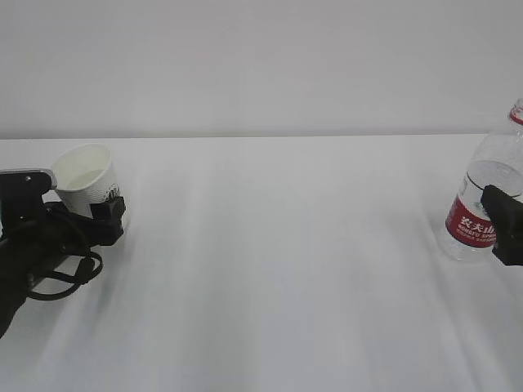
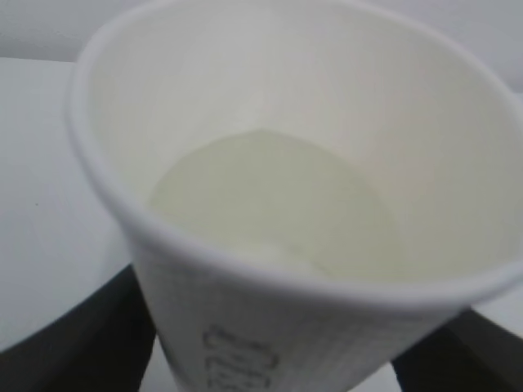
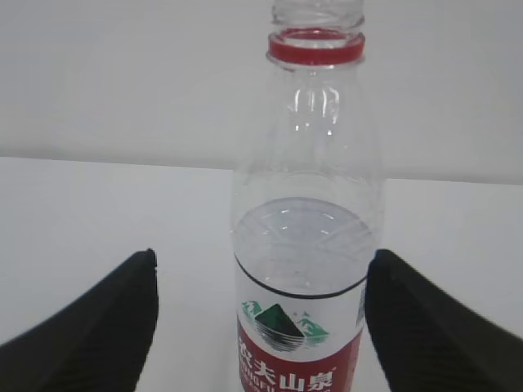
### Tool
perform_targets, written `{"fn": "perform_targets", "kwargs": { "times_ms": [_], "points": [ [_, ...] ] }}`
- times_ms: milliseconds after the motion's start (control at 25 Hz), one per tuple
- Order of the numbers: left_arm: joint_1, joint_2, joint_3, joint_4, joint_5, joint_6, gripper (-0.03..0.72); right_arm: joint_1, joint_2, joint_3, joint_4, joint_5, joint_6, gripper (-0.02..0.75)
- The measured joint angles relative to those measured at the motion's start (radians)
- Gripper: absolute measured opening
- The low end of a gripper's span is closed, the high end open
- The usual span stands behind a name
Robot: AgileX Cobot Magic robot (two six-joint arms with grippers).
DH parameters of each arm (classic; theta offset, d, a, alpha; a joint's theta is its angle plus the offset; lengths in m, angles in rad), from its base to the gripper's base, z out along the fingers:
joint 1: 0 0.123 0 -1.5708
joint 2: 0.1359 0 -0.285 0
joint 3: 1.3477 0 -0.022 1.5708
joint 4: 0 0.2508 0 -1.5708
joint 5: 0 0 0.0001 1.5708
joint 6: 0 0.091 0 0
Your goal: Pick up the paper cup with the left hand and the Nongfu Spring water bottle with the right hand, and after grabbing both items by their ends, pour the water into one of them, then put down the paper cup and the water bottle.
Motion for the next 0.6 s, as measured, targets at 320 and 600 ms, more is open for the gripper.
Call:
{"fn": "perform_targets", "kwargs": {
  "times_ms": [320,600],
  "points": [
    [0.0,0.0,0.002,0.0,0.0,-0.051,0.69,0.0,0.0,0.0,0.0,0.0,0.0,0.592],
    [0.0,0.0,0.002,0.0,0.0,-0.056,0.692,0.0,0.0,0.0,0.0,0.0,0.002,0.592]
  ]
}}
